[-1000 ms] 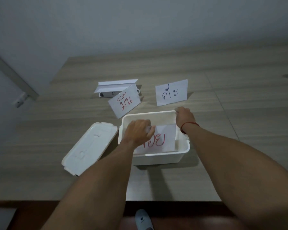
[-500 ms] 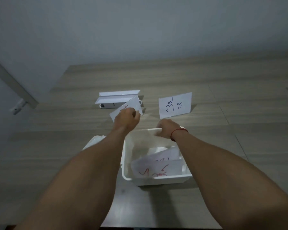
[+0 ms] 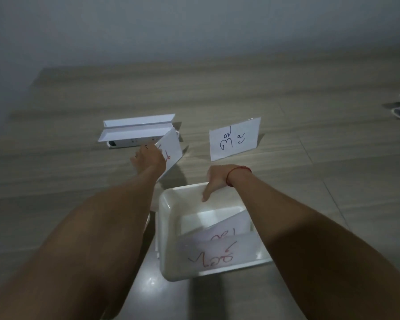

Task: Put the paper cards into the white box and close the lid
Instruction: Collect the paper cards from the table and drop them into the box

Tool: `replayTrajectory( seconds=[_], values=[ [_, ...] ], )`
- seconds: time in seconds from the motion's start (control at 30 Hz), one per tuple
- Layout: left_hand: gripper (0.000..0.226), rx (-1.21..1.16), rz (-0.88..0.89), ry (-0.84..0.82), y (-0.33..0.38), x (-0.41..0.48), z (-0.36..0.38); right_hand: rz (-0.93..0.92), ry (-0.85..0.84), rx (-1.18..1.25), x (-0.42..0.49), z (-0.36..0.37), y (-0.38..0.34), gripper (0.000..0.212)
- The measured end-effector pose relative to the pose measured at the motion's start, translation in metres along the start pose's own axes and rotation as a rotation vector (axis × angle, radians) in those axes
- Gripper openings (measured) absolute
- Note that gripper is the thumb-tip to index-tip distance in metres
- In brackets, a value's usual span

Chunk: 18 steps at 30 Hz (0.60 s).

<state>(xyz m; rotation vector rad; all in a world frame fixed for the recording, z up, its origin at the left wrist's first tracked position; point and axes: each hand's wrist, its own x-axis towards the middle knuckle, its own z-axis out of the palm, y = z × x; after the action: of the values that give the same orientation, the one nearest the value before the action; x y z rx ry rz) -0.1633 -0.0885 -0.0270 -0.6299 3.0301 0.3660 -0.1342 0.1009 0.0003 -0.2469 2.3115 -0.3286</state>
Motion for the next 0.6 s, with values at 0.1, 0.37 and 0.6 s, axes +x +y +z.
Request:
replayTrajectory(
  seconds=[0.1,0.37,0.6],
  values=[
    [0.030,0.030,0.018,-0.025,0.000,-0.001,0.007,-0.015,0.008,0.008,0.000,0.002,0.000,0.039],
    [0.023,-0.020,0.090,0.158,0.012,-0.035,-0.019,-0.058,0.156,0.049,-0.015,0.021,0.006,0.048],
    [0.032,-0.021,0.189,0.464,0.015,-0.084,-0.067,-0.010,0.363,0.029,-0.057,0.031,0.033,0.038]
  ],
)
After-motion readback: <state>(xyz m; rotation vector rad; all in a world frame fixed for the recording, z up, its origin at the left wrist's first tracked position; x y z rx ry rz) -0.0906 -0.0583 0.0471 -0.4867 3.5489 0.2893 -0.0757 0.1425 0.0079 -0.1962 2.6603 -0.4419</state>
